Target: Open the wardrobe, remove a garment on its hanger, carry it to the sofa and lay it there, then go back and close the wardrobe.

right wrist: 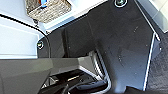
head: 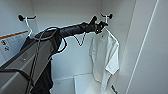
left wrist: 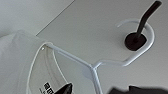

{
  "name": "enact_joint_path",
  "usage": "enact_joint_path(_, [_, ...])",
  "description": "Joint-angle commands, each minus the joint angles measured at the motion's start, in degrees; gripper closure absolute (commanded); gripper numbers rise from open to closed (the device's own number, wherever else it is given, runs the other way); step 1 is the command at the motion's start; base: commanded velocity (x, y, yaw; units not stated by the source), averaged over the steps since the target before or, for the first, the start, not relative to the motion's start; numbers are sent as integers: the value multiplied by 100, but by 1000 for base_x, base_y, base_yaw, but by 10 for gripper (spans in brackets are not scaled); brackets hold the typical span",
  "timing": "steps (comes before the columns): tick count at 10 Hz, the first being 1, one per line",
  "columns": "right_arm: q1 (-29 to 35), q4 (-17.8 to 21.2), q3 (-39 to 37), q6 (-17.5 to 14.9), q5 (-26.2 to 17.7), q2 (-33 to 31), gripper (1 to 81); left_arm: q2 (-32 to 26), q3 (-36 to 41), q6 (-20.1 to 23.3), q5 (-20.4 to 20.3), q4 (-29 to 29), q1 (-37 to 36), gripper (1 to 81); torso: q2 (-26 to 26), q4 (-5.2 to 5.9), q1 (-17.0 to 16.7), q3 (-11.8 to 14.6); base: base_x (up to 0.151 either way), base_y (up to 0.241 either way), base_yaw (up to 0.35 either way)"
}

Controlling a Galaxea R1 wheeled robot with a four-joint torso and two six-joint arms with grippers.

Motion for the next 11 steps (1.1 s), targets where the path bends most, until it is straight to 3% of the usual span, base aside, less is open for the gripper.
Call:
enact_joint_path(1, [195, -25, 47, 17, -188, 26, 10, 22, -57, -9, -62, 42, -1034, 10, 0, 9, 0, 0, 0, 0, 0])
enact_joint_path(4, [169, -25, 47, 8, -180, 26, 10, 57, -101, 44, -238, 60, -990, 10, 0, -37, 0, 0, 0, 0, 0])
enact_joint_path(6, [90, -42, 47, 8, -162, 26, 10, 189, -294, 53, -581, 429, -902, 10, 0, -37, 2, 0, 0, 0, 0])
enact_joint_path(10, [63, 37, 38, 17, -153, 61, 10, 459, -496, 53, -800, 851, -840, 10, 0, -37, 0, 0, 0, 0, 0])
enact_joint_path(11, [72, 72, 38, 17, -153, 61, 10, 459, -531, 53, -809, 913, -858, 10, 0, -470, 0, 0, 0, 0, 0])
